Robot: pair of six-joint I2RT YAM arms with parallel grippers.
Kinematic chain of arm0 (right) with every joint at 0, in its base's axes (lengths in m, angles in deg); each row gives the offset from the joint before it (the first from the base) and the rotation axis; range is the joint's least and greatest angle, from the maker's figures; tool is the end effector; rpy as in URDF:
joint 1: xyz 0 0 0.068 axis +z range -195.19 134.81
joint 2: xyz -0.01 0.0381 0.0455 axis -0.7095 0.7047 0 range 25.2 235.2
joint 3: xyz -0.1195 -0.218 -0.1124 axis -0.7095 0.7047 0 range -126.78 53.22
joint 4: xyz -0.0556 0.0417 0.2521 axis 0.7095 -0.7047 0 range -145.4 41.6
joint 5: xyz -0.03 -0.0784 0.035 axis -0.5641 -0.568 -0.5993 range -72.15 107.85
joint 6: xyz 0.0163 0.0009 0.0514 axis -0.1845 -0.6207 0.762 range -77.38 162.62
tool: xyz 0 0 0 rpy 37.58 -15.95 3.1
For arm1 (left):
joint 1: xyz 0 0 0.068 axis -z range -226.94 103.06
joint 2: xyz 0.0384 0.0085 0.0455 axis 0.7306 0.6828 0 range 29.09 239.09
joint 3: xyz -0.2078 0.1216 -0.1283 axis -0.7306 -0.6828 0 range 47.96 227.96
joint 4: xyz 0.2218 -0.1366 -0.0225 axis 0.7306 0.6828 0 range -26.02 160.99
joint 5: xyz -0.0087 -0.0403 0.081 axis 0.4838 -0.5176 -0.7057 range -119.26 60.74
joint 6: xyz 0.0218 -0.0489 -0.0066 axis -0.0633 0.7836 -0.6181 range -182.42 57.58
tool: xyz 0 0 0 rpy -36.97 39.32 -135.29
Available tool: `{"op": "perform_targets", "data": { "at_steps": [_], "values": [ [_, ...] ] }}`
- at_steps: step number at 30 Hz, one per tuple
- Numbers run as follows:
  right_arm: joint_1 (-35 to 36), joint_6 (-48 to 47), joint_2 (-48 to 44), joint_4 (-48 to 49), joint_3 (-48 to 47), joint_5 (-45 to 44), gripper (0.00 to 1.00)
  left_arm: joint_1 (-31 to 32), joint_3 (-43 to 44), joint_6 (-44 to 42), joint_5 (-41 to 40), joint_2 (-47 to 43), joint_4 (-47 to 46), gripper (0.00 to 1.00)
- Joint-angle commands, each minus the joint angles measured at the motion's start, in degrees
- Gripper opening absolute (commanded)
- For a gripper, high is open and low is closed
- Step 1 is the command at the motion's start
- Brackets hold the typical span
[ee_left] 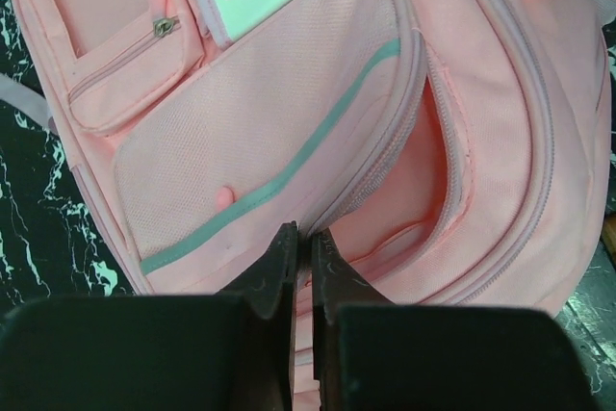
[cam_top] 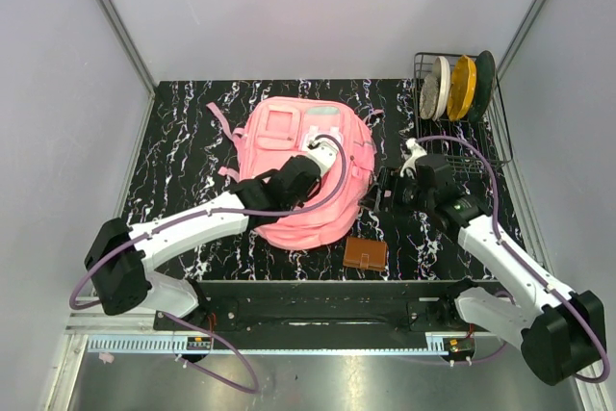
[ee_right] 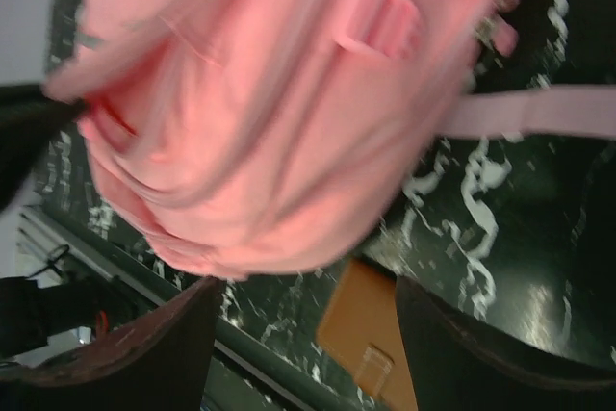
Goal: Pack the student bag
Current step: Unzip the student bag at the center of the board, then pick up the personal item from the center of the board.
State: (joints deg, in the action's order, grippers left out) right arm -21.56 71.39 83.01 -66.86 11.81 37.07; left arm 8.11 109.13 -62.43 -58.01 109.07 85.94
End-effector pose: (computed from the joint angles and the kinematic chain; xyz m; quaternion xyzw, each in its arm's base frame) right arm 0.1966 0.0988 0.2638 -0.0380 0.8766 0.3342 0.3441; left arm 0.1888 -0.2403 0.2825 0.3153 0.8287 0.0137 0.4621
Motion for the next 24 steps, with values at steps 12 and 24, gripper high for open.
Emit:
{"op": "perform_targets", "data": {
  "at_steps": [12,24],
  "values": [
    [0.71,26.67,-10.85,-19.77,14.33,-7.63,0.70,-5.21,3.00,1.33,6.25,-4.57,-0.51,0.00],
    [0.62,31.26,-6.48,-3.87,23.39,1.09,0.59,-3.28,2.11,2.12,13.02,-3.17,-0.42,0.00]
  ]
}}
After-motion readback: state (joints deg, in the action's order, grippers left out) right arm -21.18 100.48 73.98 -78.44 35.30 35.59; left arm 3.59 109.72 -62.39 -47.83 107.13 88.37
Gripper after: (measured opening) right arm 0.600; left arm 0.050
